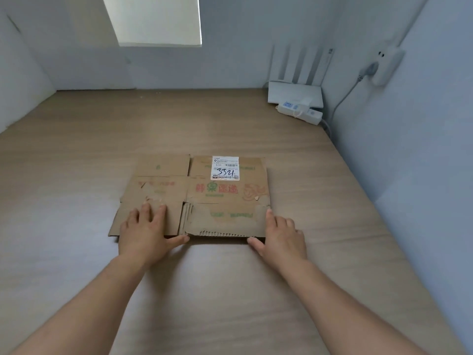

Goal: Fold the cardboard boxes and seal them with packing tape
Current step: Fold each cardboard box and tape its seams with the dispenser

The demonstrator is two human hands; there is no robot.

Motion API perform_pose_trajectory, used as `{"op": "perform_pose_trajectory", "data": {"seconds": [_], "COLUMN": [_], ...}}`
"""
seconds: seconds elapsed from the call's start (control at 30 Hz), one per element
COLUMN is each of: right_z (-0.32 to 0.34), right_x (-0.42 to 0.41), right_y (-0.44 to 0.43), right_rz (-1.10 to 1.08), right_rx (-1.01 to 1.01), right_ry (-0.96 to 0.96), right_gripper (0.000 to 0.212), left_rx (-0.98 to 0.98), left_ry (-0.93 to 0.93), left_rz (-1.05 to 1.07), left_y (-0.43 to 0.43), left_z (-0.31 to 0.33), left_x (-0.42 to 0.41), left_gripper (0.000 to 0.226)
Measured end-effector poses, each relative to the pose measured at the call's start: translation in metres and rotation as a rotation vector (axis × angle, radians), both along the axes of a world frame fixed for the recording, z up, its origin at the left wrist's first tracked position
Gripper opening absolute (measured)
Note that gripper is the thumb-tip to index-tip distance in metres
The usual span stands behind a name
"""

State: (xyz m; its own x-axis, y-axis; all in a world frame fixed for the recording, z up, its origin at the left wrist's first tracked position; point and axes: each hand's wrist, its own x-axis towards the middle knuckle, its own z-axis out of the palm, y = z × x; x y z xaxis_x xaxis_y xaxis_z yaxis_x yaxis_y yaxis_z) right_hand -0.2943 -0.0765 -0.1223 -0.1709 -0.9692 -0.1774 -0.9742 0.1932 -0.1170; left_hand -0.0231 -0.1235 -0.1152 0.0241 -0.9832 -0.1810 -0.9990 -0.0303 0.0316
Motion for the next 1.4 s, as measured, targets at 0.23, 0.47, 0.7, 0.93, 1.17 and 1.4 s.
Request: {"op": "perform_pose_trajectory", "data": {"seconds": [0.23,0.47,0.7,0.93,1.17,1.4], "right_z": [0.007,0.028,0.047,0.092,0.157,0.176], "right_x": [0.004,-0.004,-0.019,-0.054,-0.067,-0.053], "right_y": [-0.003,0.002,0.020,0.038,0.076,0.147], "right_rz": [-0.051,-0.125,0.014,-0.122,-0.160,-0.021], "right_rx": [-0.072,-0.149,-0.481,-0.683,-0.793,-0.471], "right_ry": [-0.118,-0.412,-0.347,-0.695,-0.892,-0.684], "right_gripper": [0.078,0.054,0.033,0.028,0.049,0.092], "left_rx": [-0.018,0.046,-0.070,-0.367,-0.494,-0.418], "left_ry": [0.028,0.103,0.111,0.158,0.418,0.824], "left_rz": [-0.002,0.008,0.032,-0.018,0.039,0.207], "left_y": [-0.002,0.009,0.025,0.030,0.079,0.154], "left_z": [0.002,0.015,0.027,0.080,0.159,0.203], "left_x": [0.012,0.013,-0.002,-0.013,-0.035,-0.044], "left_gripper": [0.105,0.104,0.118,0.070,0.037,0.021]}}
